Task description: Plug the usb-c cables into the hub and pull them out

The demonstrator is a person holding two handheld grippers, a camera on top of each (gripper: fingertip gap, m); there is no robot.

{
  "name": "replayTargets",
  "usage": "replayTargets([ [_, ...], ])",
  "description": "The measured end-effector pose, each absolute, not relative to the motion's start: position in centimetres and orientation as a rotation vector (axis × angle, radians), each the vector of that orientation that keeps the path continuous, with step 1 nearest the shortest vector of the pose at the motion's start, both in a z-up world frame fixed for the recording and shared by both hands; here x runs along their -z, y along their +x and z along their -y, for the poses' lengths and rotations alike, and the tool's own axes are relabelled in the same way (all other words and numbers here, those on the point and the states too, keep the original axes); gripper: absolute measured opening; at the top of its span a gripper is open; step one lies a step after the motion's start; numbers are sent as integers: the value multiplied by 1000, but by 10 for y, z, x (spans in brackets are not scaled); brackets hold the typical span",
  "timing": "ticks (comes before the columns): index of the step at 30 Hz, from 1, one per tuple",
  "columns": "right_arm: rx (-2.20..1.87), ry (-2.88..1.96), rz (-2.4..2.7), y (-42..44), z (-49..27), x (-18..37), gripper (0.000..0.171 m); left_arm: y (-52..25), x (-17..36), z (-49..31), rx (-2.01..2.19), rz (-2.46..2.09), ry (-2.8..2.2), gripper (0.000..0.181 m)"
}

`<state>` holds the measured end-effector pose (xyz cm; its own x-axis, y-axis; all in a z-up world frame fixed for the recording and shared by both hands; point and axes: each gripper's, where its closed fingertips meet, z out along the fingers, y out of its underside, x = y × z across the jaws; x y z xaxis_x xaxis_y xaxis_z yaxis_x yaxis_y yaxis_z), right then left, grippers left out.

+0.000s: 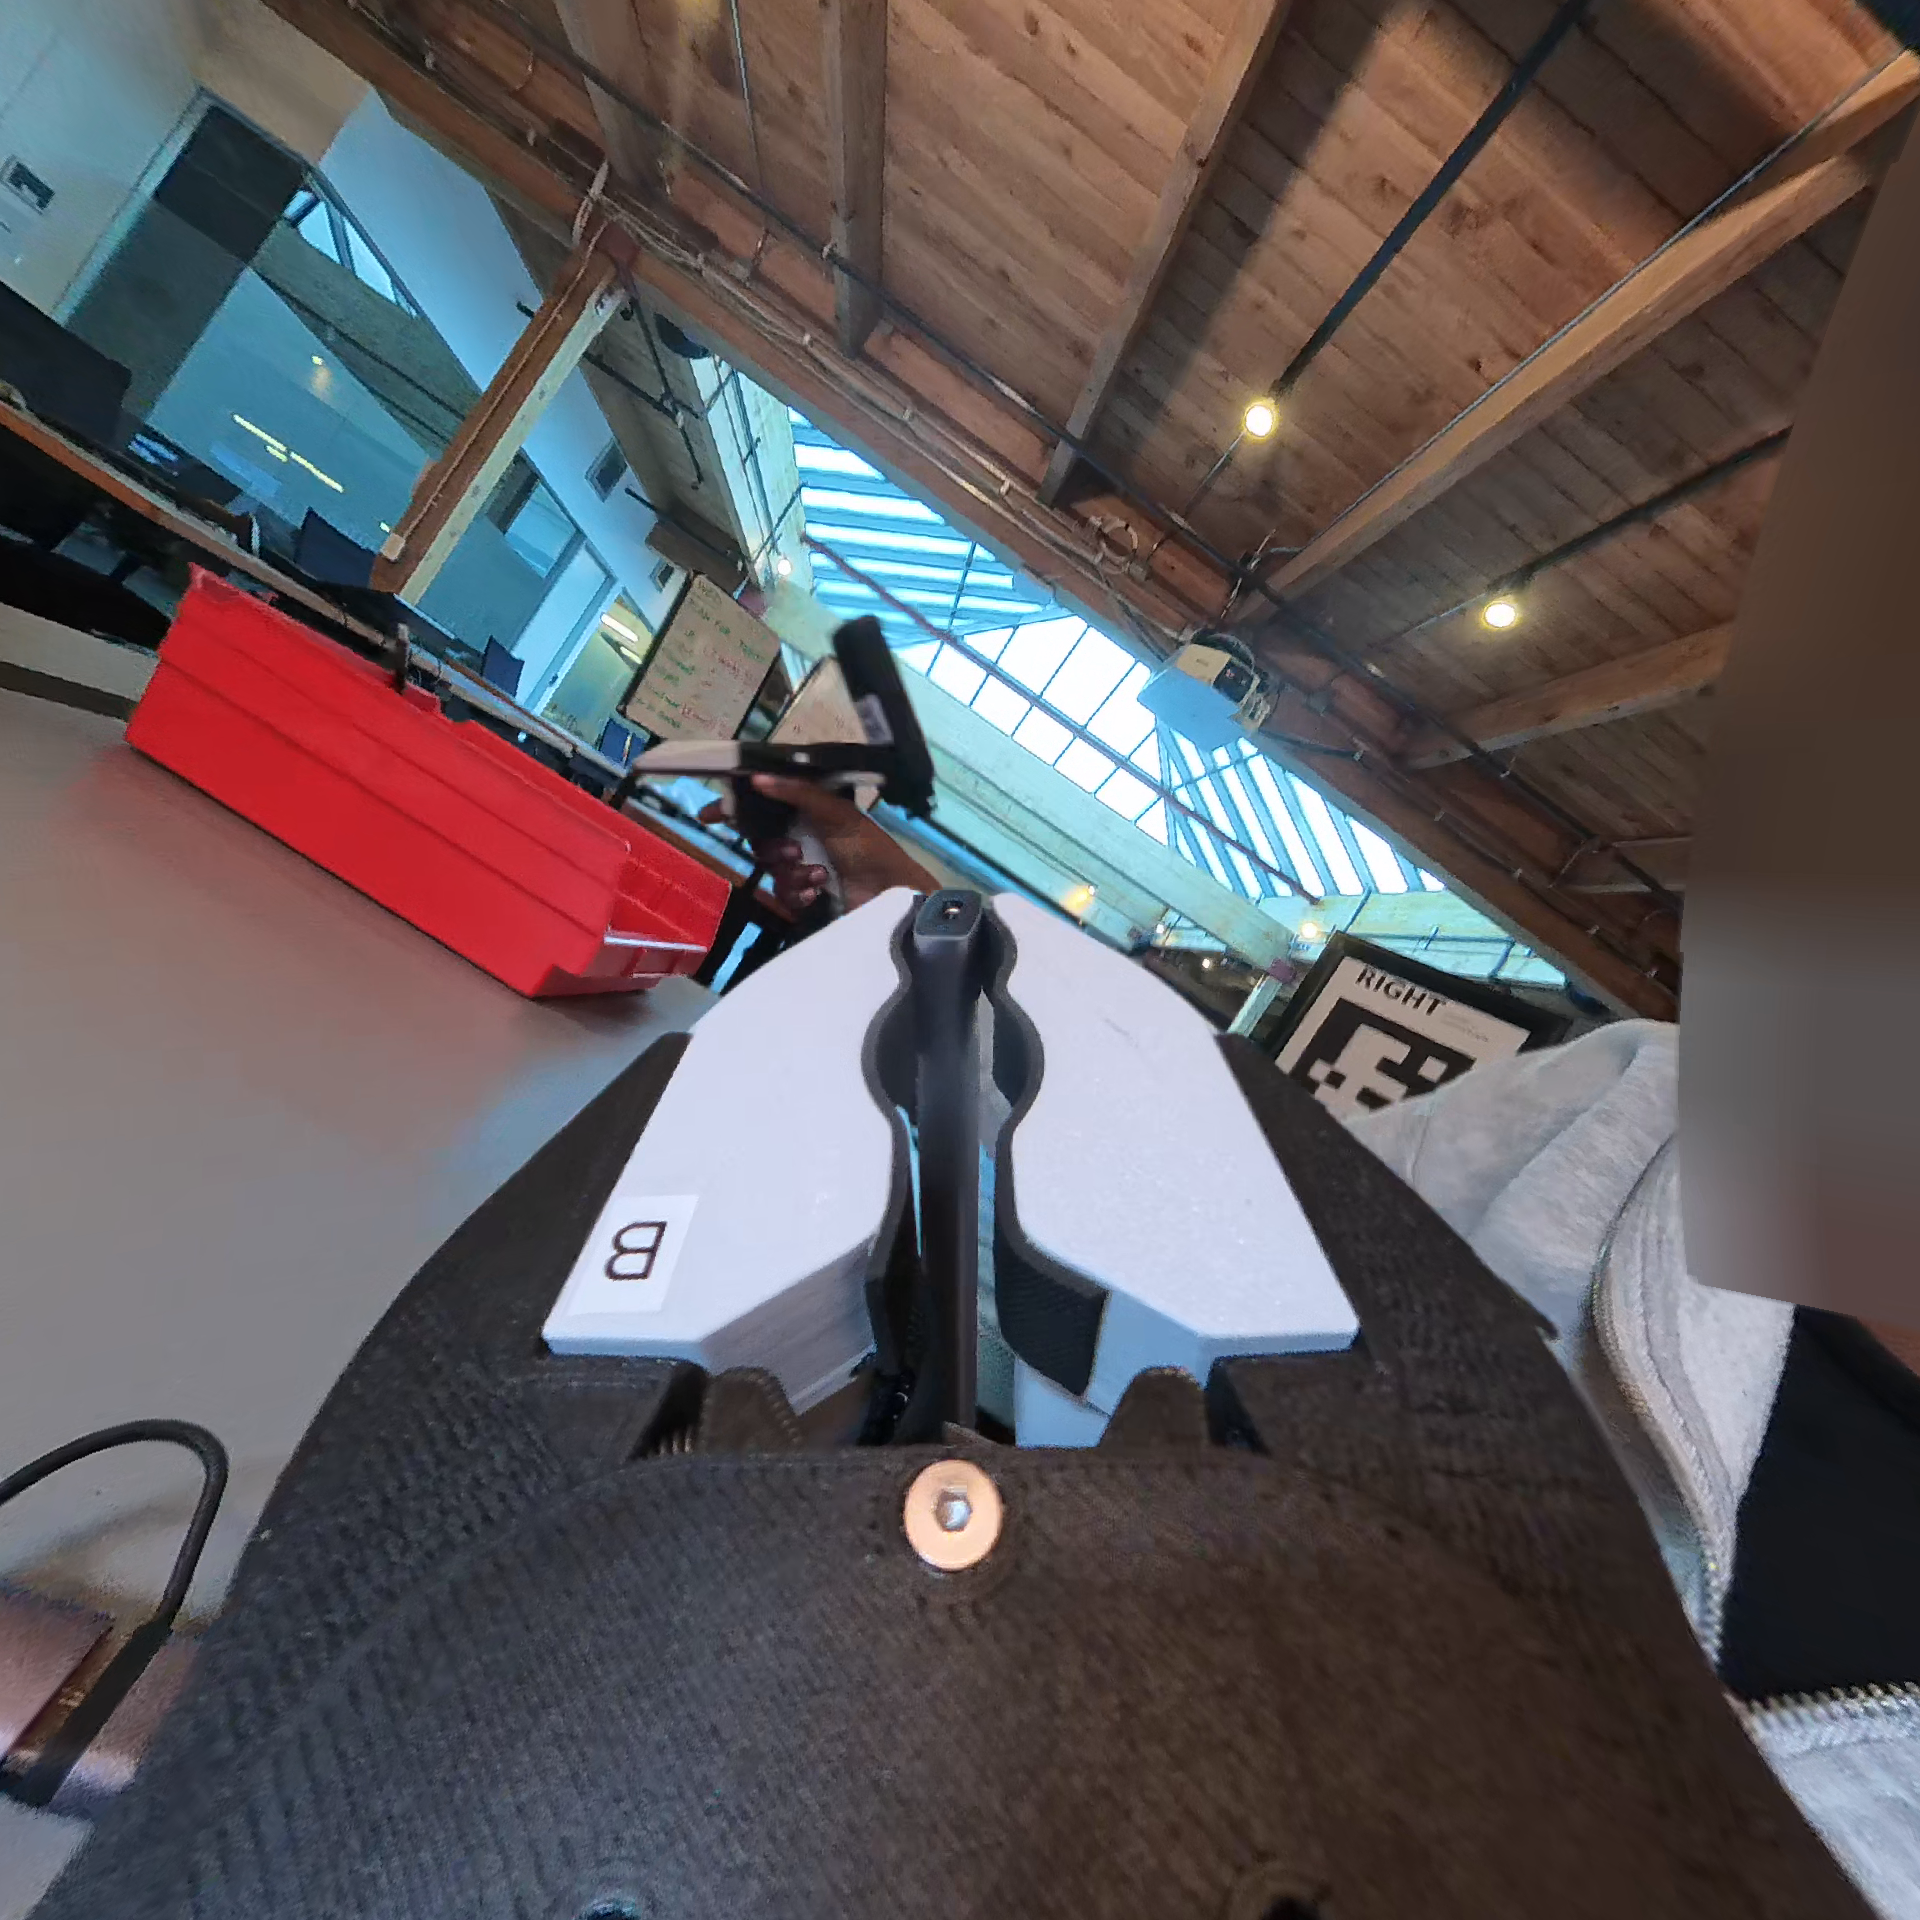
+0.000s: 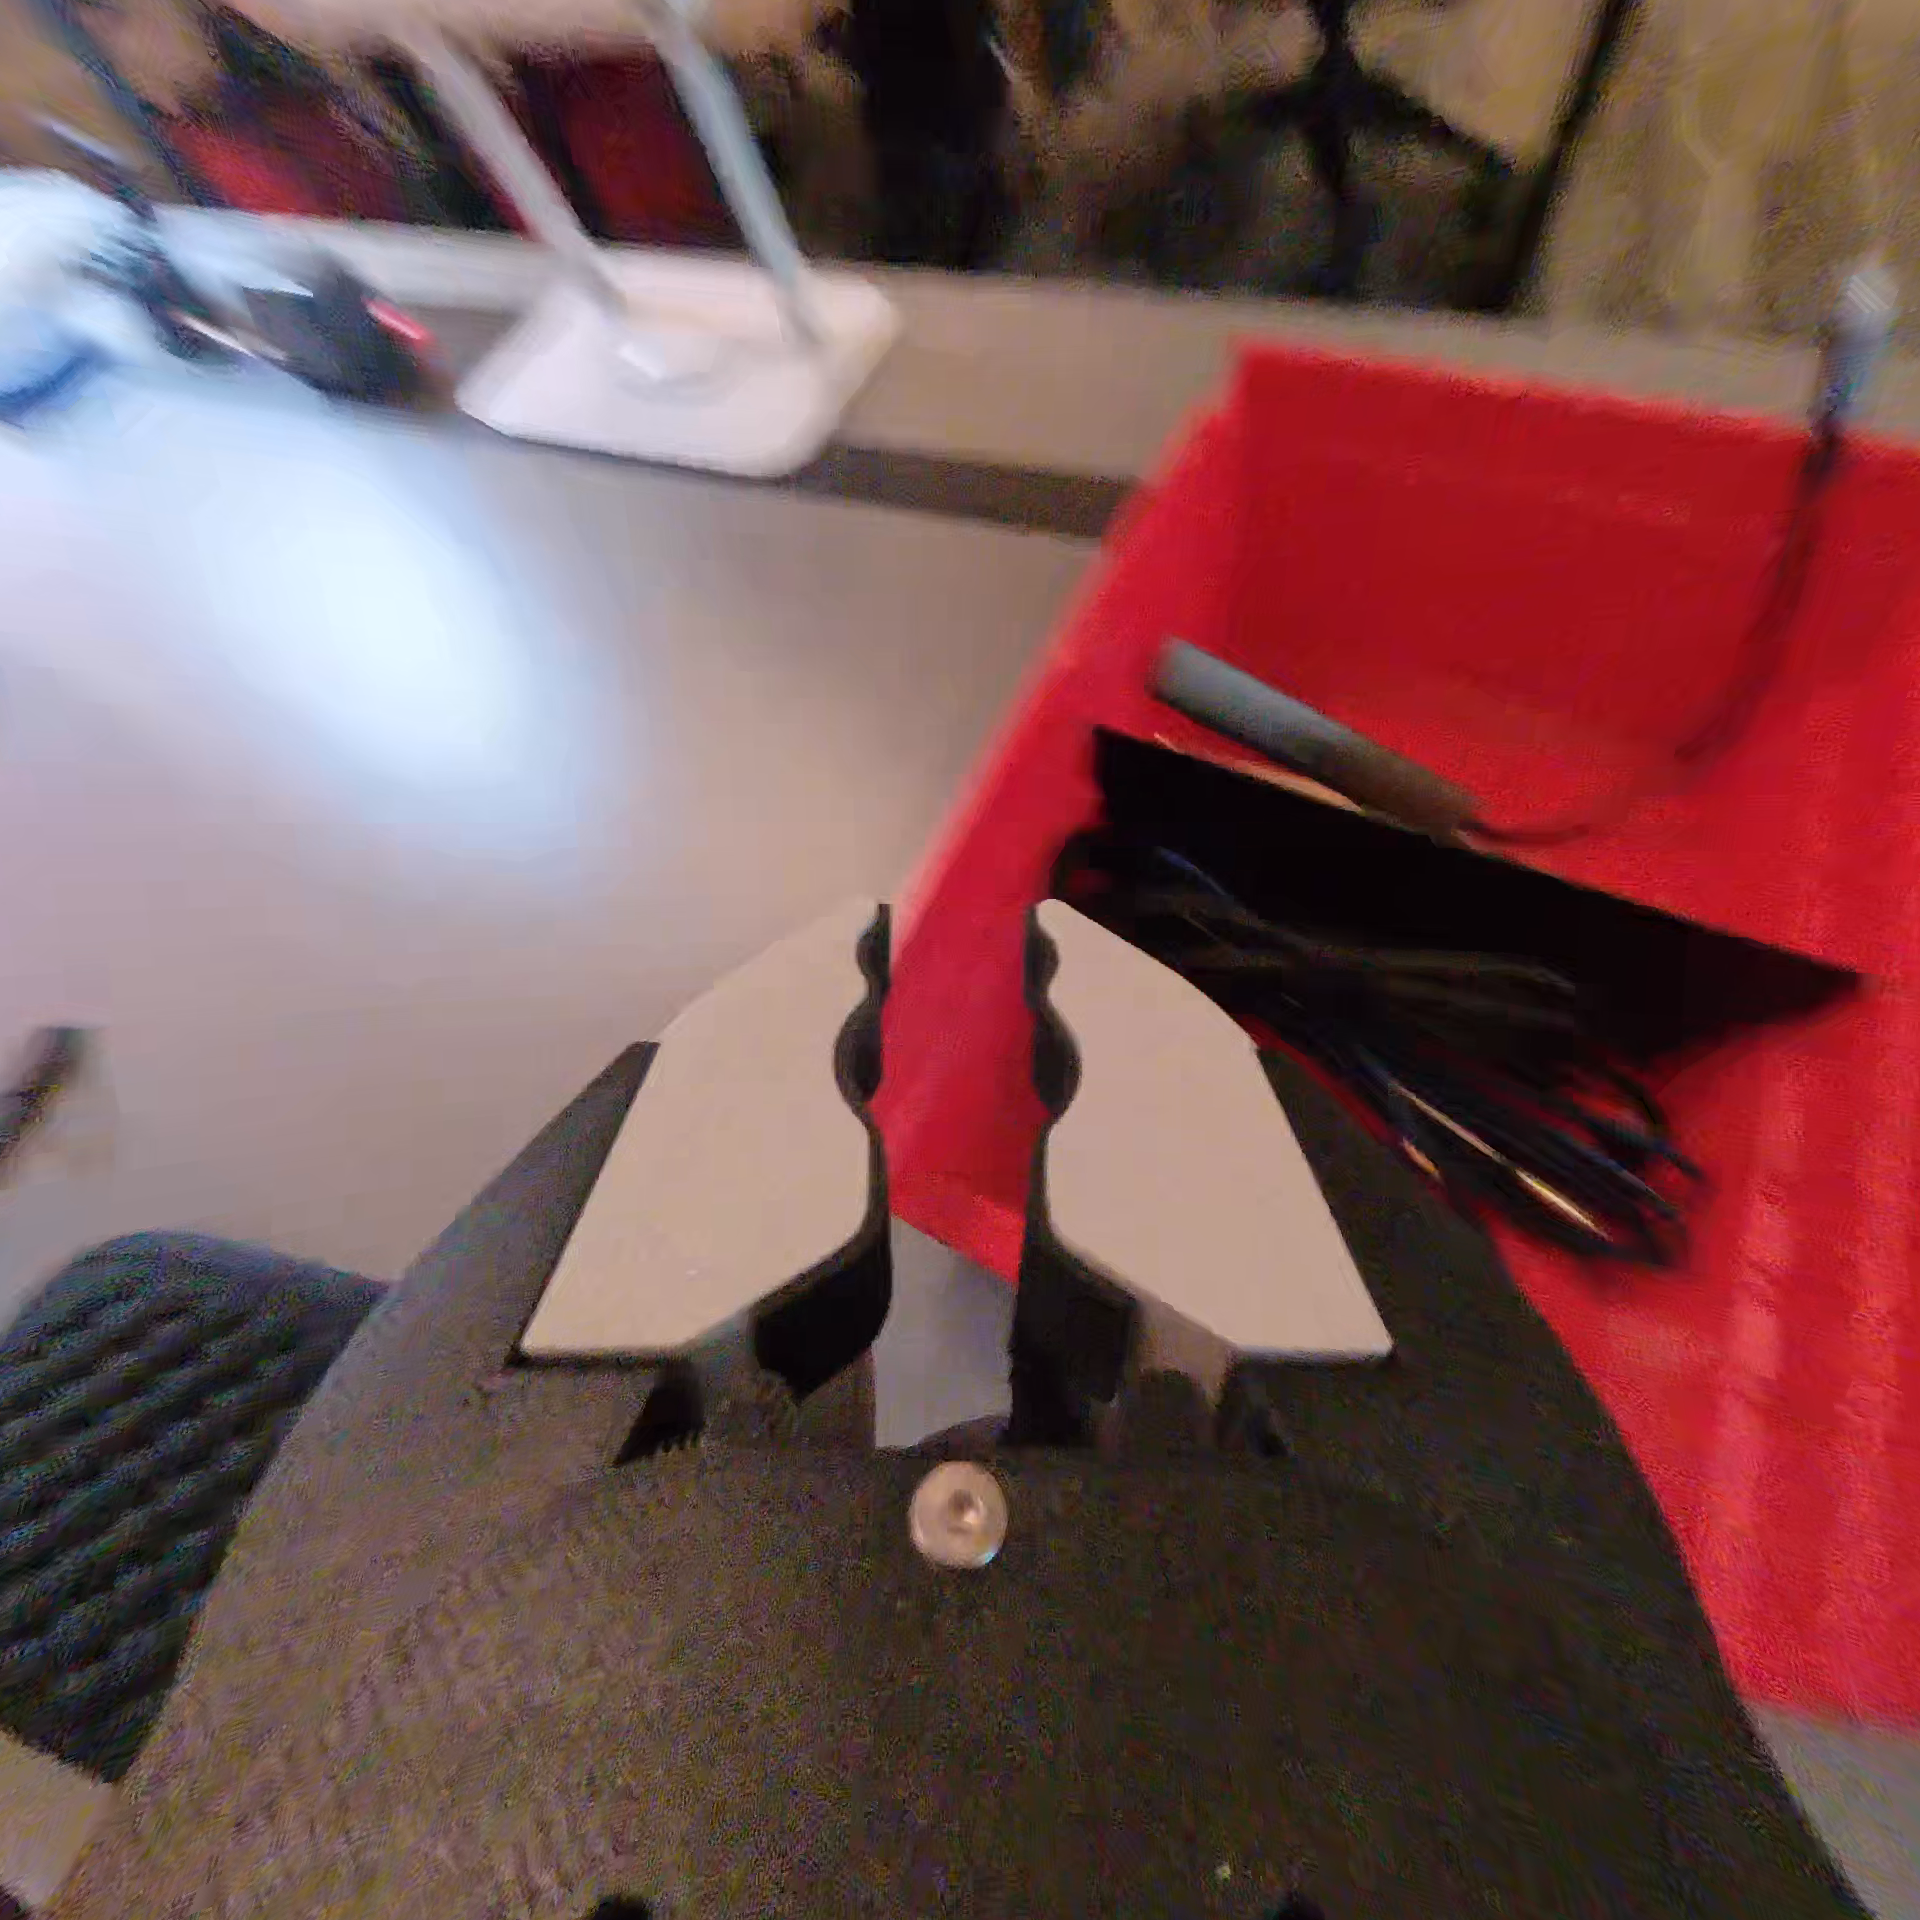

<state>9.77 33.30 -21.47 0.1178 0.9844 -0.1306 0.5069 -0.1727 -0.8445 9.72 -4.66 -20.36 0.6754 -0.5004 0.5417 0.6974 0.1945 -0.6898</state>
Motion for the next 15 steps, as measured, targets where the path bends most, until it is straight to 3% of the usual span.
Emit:
replayTargets([
  [3, -1490, -1400, 1566, 90, -203, 170, 59, 90, 199, 52, 859, 239, -1025, 10],
  [5, -1734, -1240, 1728, 101, -114, 171, 64, 88, 198, 55, 855, 245, -1002, 9],
  [10, -1974, -1100, 2141, 125, 53, 229, 55, 84, 195, 60, 843, 253, -966, 10],
  [13, -1941, -1129, 2157, 114, 88, 245, 42, 84, 195, 61, 828, 251, -965, 10],
  [15, -1845, -1077, 2179, 107, 91, 250, 23, 84, 195, 61, 820, 251, -963, 10],
])
